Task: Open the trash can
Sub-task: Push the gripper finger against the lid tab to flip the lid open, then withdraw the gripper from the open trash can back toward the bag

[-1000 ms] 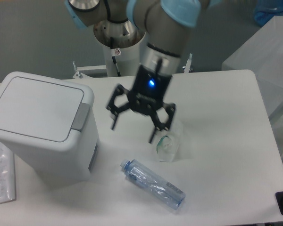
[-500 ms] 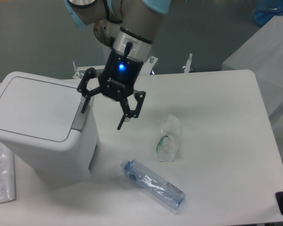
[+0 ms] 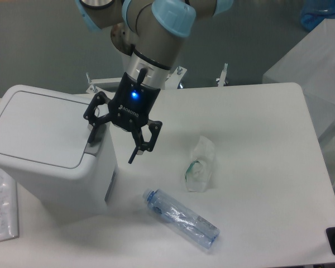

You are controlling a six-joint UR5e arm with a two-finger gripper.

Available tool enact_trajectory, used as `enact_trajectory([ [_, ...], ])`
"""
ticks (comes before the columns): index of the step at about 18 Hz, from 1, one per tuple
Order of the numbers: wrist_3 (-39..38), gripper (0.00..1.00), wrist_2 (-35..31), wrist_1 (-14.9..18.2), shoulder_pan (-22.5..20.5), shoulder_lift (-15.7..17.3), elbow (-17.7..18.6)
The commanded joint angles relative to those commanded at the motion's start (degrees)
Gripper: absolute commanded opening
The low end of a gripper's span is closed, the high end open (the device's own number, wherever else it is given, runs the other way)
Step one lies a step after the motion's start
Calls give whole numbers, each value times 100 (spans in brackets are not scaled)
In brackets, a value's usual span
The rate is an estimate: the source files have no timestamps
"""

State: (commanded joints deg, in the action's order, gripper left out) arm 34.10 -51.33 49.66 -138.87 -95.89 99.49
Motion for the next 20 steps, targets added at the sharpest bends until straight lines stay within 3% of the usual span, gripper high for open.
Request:
enact_trajectory([
  [20,-70,100,18,9,-88,18,-35],
])
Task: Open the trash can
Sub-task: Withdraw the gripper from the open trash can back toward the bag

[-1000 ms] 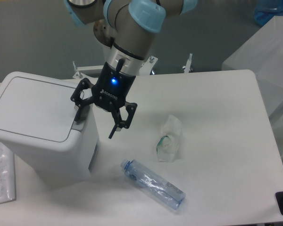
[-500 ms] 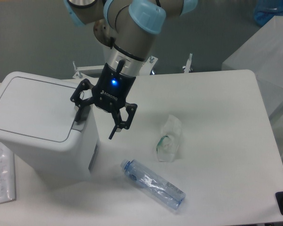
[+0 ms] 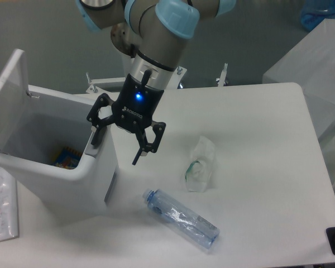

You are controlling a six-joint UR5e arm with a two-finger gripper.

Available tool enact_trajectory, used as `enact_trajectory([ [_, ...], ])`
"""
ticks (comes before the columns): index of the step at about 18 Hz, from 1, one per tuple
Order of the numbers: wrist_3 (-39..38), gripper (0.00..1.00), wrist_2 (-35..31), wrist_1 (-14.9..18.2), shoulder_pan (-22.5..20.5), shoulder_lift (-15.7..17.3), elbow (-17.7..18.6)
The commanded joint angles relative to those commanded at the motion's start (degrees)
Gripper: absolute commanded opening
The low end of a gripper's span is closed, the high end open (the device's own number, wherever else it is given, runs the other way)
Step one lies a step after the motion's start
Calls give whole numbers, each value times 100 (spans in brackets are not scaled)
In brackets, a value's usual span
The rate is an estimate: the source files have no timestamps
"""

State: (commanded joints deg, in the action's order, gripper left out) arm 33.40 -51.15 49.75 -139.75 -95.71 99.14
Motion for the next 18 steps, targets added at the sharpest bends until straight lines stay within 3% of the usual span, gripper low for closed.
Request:
enact_trajectory([
  [2,0,100,0,0,-35,0,-17],
  [8,52,100,53,0,-676,-79,-272],
  [14,666,100,-404,17,-1317,-1018,-755],
  [18,1072,100,-789,70,-1581,-1660,-1378],
])
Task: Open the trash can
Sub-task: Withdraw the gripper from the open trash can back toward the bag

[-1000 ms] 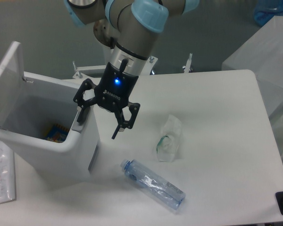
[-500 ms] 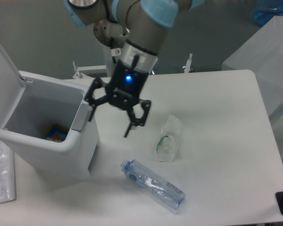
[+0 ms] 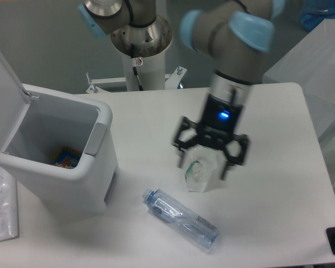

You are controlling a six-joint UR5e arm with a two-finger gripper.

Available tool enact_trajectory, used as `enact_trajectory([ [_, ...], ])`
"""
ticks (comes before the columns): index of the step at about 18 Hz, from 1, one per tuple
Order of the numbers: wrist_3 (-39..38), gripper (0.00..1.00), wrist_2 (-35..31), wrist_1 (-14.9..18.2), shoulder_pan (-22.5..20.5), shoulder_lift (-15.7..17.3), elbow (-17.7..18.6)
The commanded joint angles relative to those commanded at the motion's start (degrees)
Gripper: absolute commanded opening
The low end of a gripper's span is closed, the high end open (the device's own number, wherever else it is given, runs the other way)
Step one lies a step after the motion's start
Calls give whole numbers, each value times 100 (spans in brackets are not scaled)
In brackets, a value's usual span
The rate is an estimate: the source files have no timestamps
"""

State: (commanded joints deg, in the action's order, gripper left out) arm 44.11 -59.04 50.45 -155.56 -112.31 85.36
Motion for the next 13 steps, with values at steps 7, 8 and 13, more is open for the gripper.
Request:
enact_trajectory([
  [7,1818,100,-1627,1246,-80,-757,-792],
  [8,2064,100,-1715,1396,-80,-775,-845],
  [13,2330,100,-2181,1582,-18,-898,-863],
])
